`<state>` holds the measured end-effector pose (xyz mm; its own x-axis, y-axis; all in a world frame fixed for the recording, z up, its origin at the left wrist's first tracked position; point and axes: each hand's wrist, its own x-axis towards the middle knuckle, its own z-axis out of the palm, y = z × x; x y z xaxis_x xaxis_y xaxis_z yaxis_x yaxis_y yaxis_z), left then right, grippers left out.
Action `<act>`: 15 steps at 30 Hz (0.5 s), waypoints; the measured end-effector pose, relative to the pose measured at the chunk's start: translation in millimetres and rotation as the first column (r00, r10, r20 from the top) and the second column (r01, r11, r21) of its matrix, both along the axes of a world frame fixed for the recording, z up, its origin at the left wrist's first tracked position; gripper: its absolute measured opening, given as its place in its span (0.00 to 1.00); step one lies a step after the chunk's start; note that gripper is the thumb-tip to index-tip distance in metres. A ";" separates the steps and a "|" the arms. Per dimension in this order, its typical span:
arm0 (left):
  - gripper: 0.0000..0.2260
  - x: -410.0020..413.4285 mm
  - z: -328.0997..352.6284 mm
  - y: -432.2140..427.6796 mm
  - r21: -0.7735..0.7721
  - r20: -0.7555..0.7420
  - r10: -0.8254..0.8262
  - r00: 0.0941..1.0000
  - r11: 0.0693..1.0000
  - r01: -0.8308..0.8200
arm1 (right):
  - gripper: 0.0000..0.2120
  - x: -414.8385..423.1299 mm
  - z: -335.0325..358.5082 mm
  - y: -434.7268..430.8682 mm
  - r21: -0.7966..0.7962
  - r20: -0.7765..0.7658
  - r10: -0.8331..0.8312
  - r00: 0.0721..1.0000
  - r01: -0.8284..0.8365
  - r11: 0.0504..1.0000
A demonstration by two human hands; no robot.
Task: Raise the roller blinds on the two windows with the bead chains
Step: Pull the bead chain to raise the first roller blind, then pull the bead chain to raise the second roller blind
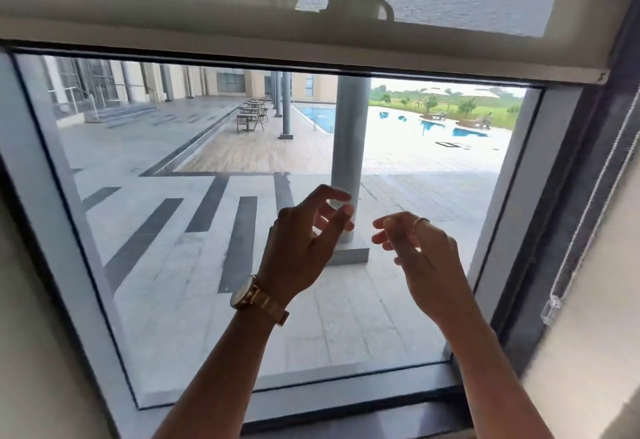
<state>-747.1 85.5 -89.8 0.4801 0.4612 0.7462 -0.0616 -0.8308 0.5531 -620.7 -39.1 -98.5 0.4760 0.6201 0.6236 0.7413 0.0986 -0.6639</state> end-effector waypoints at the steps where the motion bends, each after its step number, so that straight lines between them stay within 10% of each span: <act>1: 0.12 -24.6 1.1 11.5 -0.015 0.000 0.018 1.000 1.000 -0.018 | 0.16 -22.4 1.7 14.7 0.024 -0.019 0.042 0.999 -0.041 0.999; 15: 0.10 -442.6 -7.3 178.7 -0.184 0.016 0.300 0.954 0.938 -0.292 | 0.12 -417.0 -17.6 259.3 0.228 -0.322 0.569 0.757 -0.521 0.823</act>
